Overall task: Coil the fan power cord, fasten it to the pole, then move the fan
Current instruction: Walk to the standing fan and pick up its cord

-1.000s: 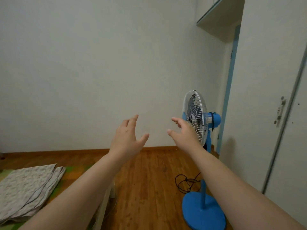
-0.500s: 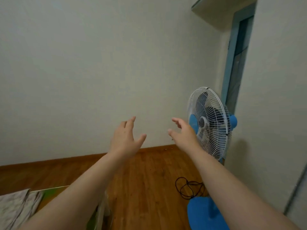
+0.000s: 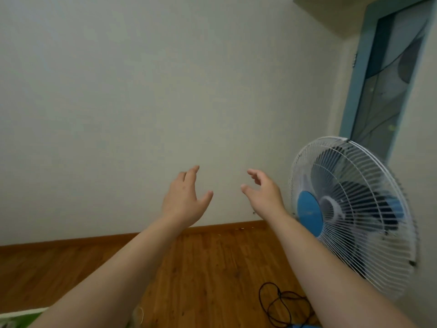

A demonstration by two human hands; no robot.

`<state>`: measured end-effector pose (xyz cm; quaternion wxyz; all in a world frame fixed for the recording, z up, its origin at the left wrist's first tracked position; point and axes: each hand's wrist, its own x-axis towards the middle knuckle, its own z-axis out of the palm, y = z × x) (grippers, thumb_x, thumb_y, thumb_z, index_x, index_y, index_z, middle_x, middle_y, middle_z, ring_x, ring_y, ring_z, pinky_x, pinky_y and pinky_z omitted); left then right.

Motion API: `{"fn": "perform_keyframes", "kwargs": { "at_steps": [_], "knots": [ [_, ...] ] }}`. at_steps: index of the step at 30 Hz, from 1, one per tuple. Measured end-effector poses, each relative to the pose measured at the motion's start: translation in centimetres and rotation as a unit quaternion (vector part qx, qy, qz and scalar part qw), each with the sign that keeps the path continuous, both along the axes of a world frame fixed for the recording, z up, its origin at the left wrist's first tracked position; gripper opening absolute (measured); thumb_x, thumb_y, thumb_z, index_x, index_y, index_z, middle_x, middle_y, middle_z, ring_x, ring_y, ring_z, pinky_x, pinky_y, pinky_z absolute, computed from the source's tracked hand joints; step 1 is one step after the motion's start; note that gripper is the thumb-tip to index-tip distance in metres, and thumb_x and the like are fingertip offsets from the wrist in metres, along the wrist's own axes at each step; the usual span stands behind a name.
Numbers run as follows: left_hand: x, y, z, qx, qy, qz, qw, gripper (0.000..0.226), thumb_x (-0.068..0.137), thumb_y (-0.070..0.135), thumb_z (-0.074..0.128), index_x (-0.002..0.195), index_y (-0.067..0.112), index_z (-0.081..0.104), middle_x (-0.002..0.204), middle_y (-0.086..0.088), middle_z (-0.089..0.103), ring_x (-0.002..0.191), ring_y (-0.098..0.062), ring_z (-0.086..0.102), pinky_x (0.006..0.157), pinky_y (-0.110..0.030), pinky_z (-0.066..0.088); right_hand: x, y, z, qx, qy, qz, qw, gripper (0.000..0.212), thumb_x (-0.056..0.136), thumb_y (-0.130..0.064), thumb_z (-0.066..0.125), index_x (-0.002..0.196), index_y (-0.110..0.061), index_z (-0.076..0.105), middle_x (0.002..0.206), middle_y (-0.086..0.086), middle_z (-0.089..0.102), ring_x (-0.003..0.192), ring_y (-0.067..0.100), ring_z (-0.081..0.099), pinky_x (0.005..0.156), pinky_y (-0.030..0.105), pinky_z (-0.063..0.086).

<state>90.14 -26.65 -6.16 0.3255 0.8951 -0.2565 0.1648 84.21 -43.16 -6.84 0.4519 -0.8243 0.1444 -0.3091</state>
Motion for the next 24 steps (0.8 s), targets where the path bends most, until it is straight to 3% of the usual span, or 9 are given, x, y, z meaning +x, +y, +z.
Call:
{"fn": "perform_keyframes", "kwargs": {
  "at_steps": [6,12,24],
  "knots": [
    [8.8,-2.6,-1.0,0.010,0.014,0.002,1.000,0.068,0.089,0.040,0.050,0.146,0.024,0.018,0.147,-0.002,0.033,0.128,-0.023,0.041,0.103,-0.037,0.036,9.4,-2.9,-0.3,0.007,0.017,-0.003,1.000,0.044,0.089,-0.018,0.056,0.131,-0.021,0.047,0.139,0.002,0.046,0.128,0.016,0.041,0.096,0.049,0.048],
    [18.5,-4.7,-1.1,-0.006,0.010,-0.003,1.000,0.066,0.089,0.038,0.050,0.146,0.023,0.020,0.147,-0.003,0.033,0.133,-0.023,0.036,0.102,-0.037,0.035,18.6,-5.4,-1.4,0.000,0.018,-0.007,1.000,0.043,0.089,-0.018,0.057,0.131,-0.019,0.047,0.138,0.001,0.047,0.128,0.015,0.042,0.102,0.030,0.037],
    [40.5,-7.8,0.3,-0.023,-0.003,-0.067,0.997,0.068,0.088,0.035,0.054,0.146,0.021,0.020,0.146,-0.004,0.033,0.135,-0.020,0.034,0.104,-0.036,0.034,37.9,-8.5,-0.9,0.014,0.002,-0.073,0.997,0.044,0.088,-0.017,0.057,0.131,-0.018,0.047,0.138,0.001,0.048,0.128,0.015,0.042,0.100,0.027,0.033]
  ]
}}
